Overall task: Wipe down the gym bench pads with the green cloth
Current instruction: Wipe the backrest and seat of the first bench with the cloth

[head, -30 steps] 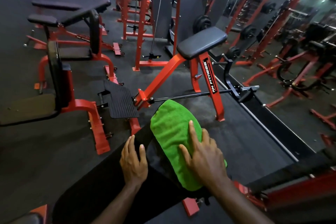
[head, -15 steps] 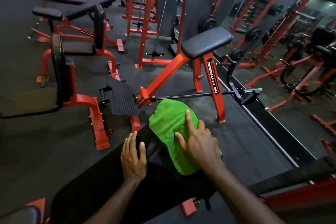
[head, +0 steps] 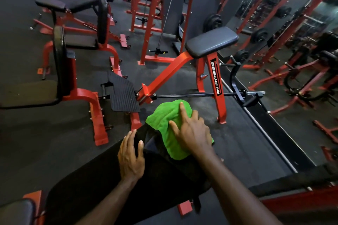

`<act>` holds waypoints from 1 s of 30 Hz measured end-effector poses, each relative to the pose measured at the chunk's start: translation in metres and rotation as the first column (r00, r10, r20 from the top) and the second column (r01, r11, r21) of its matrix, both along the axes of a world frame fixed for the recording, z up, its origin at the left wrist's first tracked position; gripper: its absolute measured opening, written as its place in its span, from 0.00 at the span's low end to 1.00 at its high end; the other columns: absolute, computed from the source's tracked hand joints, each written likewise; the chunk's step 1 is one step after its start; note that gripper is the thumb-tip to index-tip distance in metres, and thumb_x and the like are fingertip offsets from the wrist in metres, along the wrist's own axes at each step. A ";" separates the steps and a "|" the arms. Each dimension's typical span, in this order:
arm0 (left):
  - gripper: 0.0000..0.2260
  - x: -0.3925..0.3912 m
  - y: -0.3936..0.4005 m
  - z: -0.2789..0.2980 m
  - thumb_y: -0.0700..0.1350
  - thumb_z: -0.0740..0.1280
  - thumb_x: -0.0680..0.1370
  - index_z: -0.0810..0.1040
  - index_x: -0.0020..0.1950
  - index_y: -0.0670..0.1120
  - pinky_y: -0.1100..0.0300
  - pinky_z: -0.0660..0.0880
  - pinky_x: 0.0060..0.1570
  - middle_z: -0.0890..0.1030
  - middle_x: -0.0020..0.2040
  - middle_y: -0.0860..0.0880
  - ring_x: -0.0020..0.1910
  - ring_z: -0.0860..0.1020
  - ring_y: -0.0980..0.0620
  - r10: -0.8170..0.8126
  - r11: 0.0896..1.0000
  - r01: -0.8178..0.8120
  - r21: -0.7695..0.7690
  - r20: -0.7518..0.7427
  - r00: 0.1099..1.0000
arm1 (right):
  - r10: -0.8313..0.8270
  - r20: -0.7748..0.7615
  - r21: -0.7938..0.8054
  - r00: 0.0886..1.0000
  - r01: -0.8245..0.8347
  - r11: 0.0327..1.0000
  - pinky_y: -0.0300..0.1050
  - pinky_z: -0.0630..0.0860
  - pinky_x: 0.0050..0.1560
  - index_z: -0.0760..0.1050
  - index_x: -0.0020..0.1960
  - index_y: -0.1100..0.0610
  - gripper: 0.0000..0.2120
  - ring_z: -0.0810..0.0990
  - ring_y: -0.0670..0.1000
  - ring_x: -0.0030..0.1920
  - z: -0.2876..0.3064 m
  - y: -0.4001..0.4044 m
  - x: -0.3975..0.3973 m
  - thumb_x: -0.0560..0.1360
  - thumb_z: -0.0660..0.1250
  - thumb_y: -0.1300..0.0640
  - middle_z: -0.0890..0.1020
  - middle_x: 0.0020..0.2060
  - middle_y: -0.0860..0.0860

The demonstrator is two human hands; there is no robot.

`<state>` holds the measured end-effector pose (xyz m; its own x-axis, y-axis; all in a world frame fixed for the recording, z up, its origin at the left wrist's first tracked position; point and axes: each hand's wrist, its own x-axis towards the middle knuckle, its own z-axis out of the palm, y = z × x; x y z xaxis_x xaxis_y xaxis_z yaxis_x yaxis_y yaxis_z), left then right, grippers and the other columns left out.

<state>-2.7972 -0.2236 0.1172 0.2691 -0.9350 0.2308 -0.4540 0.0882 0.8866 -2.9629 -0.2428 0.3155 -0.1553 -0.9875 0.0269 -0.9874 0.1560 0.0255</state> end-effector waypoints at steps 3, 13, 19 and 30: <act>0.27 -0.001 0.001 0.000 0.59 0.53 0.84 0.71 0.78 0.46 0.48 0.64 0.76 0.72 0.77 0.47 0.77 0.68 0.47 0.012 1.000 -0.012 -0.016 0.007 1.000 | 0.056 -0.050 0.001 0.997 -0.056 0.998 0.58 0.78 0.52 0.41 0.84 0.40 0.39 0.76 0.61 0.59 -0.002 0.027 -0.008 0.80 0.53 0.28 0.66 0.69 0.57; 0.28 0.000 0.000 -0.001 0.61 0.52 0.84 0.71 0.78 0.48 0.46 0.66 0.75 0.72 0.77 0.49 0.77 0.68 0.48 0.011 1.000 -0.011 0.007 0.014 1.000 | 0.042 0.043 0.068 0.998 -0.045 0.997 0.60 0.76 0.58 0.44 0.84 0.40 0.39 0.75 0.64 0.62 0.006 -0.004 -0.005 0.80 0.55 0.29 0.69 0.67 0.59; 0.25 -0.001 0.000 0.002 0.57 0.54 0.84 0.73 0.77 0.46 0.49 0.66 0.75 0.74 0.76 0.49 0.76 0.70 0.49 0.032 0.999 -0.032 -0.008 0.001 0.999 | 0.077 0.010 0.030 0.997 -0.077 0.997 0.58 0.78 0.53 0.36 0.82 0.37 0.41 0.76 0.60 0.60 0.002 0.059 -0.026 0.79 0.54 0.27 0.65 0.70 0.55; 0.26 0.002 -0.002 -0.004 0.55 0.52 0.85 0.74 0.75 0.43 0.51 0.65 0.76 0.75 0.75 0.46 0.75 0.70 0.49 0.025 1.000 -0.025 0.011 -0.079 0.997 | 0.412 -0.291 -0.001 0.863 -0.431 0.902 0.70 0.58 0.77 0.58 0.84 0.51 0.36 0.51 0.65 0.83 -0.029 0.060 -0.010 0.81 0.54 0.34 0.55 0.83 0.59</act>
